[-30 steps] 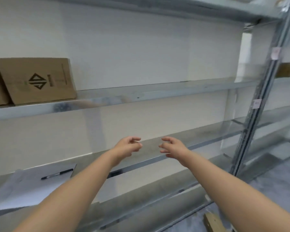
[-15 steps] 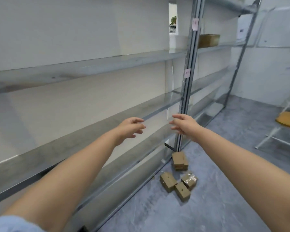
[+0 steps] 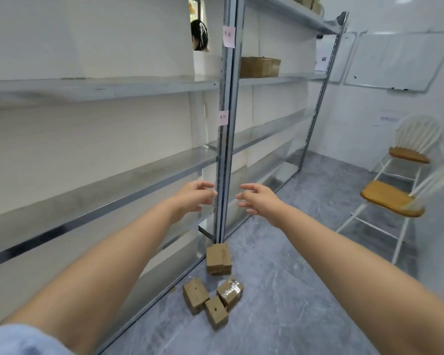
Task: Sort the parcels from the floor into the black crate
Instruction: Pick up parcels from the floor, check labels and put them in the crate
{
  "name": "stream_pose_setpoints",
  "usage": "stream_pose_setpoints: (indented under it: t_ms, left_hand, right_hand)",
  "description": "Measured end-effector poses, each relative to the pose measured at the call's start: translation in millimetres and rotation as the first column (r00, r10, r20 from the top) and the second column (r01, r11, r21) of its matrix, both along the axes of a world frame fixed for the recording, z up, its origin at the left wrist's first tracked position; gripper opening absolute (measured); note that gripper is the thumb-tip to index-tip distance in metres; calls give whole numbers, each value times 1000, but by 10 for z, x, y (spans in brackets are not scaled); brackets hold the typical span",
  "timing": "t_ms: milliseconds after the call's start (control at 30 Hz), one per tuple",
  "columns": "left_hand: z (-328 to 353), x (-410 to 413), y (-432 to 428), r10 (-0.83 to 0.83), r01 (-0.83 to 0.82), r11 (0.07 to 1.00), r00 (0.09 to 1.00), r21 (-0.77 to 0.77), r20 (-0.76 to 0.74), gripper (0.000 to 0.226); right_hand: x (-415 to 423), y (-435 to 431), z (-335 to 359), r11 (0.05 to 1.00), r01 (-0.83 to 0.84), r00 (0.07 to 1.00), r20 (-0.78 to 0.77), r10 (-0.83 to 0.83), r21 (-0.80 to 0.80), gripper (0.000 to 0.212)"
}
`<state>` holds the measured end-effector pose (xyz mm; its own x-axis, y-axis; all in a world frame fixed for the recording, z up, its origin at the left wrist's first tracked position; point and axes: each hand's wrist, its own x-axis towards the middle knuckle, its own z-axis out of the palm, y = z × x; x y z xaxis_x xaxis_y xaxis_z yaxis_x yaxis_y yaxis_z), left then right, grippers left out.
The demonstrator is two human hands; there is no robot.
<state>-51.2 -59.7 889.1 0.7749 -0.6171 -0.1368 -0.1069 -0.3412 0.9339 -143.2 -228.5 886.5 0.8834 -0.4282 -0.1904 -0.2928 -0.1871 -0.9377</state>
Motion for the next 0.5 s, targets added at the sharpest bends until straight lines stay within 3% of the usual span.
stream_pose_setpoints:
  t_ms: [500]
  left_hand:
    - [-480, 1972, -1406, 56, -52, 997, 996, 60, -62, 34]
  right_hand:
    - [1864, -1673, -465, 999, -54, 996, -64, 54, 9, 44]
